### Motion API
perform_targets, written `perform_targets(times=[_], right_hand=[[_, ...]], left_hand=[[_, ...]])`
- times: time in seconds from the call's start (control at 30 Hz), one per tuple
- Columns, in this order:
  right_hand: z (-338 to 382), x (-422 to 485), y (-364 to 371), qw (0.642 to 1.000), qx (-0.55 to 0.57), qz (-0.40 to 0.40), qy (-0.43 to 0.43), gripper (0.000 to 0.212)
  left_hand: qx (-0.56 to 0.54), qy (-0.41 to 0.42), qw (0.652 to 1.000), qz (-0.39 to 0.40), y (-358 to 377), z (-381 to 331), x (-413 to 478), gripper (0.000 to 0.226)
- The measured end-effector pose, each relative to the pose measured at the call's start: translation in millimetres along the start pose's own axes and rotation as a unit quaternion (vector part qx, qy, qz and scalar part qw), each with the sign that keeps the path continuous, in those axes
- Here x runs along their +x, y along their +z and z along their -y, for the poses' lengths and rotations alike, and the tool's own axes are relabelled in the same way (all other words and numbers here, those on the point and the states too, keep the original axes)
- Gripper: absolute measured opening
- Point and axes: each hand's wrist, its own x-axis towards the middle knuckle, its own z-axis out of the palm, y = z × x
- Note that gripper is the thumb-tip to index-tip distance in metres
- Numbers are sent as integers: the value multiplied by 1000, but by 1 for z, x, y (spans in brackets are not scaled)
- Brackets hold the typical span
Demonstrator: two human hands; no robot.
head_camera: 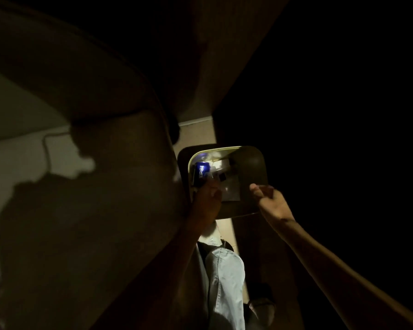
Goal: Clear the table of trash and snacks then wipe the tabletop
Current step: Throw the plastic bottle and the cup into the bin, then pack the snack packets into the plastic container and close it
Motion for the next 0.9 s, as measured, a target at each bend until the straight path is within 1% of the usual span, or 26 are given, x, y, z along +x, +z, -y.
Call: perform_targets(times=[0.07, 0.13, 0.17, 0.2, 0.23, 0.27, 0.3, 0.33, 0.4, 0.43, 0.47, 0.5, 0.53, 0.57, 0.63, 0.67, 0.73, 0.8, 0.87, 0.9], right_hand=[[12, -37, -16, 996, -77, -2, -53, 36], [21, -74, -34, 979, -176, 1, -98, 45], [25, -91, -43, 967, -228, 0, -110, 49], [28, -109, -52, 956, -269, -3, -117, 52], [33, -128, -62, 948, -294, -4, -123, 53], [39, -148, -72, 940, -311, -7, -139, 53], [44, -169, -82, 930, -327, -5, -165, 52], [49, -190, -92, 918, -343, 0, -201, 52], [56, -230, -112, 885, -374, 2, -276, 50], [59, -248, -122, 871, -385, 0, -305, 49], [61, -267, -132, 862, -388, -4, -325, 49], [63, -285, -144, 859, -385, -10, -338, 49], [64, -303, -155, 861, -373, -17, -346, 49], [63, -320, -168, 867, -355, -24, -350, 50], [56, -357, -195, 880, -304, -36, -363, 51], [51, -374, -210, 889, -273, -40, -365, 51], [37, -403, -240, 911, -219, -44, -346, 45], [21, -427, -272, 936, -155, -47, -313, 39], [-2, -445, -306, 959, -48, -50, -274, 33], [-15, -452, -322, 964, 2, -59, -258, 30]], left_hand=[[89, 52, 995, 6, -16, -17, -44, 31], [159, 84, 984, -5, -33, -34, -80, 44], [195, 77, 978, -14, -42, -44, -99, 48], [247, 58, 967, -24, -51, -55, -119, 46], [306, 50, 950, -31, -57, -66, -139, 41], [347, 37, 937, -33, -65, -77, -160, 38], [379, 41, 924, -35, -69, -87, -179, 37], [382, 47, 922, -35, -70, -101, -201, 34], [355, 90, 930, -40, -69, -117, -240, 17], [334, 97, 934, -82, -68, -120, -256, 17], [335, 106, 929, -117, -68, -125, -270, 20], [348, 122, 920, -131, -68, -134, -290, 18], [373, 136, 910, -117, -66, -146, -312, 17], [404, 162, 893, -114, -64, -154, -332, 19], [403, 192, 890, -91, -53, -175, -378, 24], [397, 204, 890, -96, -44, -187, -402, 25], [409, 225, 879, -91, -23, -202, -436, 25], [448, 236, 858, -83, 0, -215, -464, 28], [481, 240, 840, -72, 23, -226, -489, 30], [495, 250, 829, -75, 33, -230, -499, 30]])
